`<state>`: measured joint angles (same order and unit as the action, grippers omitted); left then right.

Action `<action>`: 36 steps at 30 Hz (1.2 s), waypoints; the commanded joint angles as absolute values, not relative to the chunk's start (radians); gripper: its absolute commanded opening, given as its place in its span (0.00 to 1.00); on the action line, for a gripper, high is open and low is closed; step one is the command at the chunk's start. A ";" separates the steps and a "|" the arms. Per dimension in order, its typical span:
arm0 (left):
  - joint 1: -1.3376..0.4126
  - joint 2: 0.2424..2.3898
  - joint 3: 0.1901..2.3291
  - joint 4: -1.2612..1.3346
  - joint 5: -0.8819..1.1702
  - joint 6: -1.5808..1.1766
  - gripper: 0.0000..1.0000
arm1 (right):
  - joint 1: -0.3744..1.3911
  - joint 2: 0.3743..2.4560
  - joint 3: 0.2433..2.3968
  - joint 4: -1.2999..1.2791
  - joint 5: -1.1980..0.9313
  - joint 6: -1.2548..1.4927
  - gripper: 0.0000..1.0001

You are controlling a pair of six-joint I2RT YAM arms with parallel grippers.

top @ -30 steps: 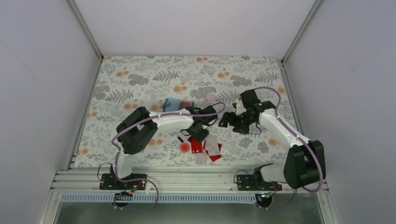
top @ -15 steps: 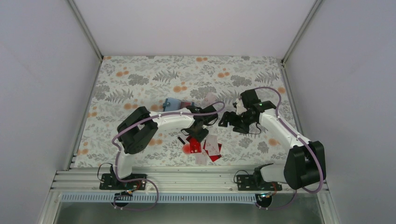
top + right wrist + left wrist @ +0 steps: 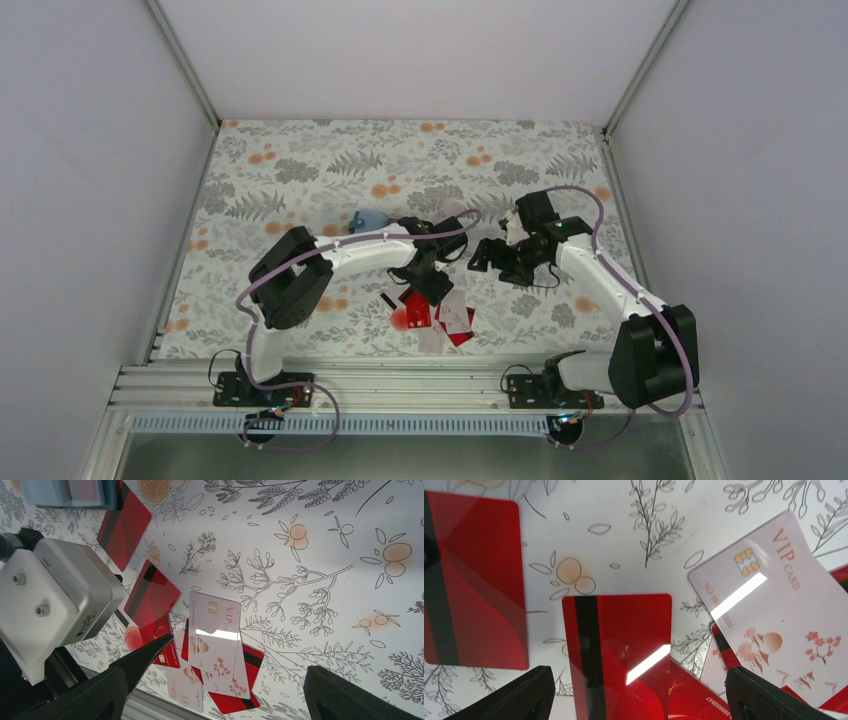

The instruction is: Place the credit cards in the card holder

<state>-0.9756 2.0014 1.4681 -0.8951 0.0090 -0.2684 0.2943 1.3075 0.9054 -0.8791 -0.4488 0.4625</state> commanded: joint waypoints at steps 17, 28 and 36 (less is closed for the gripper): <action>-0.930 2.047 1.410 -0.877 0.071 -0.275 0.83 | 0.298 1.299 0.924 -0.871 -0.446 0.462 0.90; -0.919 2.087 1.465 -0.902 0.102 -0.264 0.83 | 0.299 1.321 0.933 -0.868 -0.447 0.453 0.90; -0.930 2.106 1.453 -0.916 0.067 -0.278 0.79 | 0.298 1.332 0.937 -0.866 -0.447 0.444 0.90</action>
<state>-0.9222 2.0514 1.4624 -0.9154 0.0731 -0.2737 0.2943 1.3201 0.9054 -0.8791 -0.4484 0.4591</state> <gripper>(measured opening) 0.793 0.896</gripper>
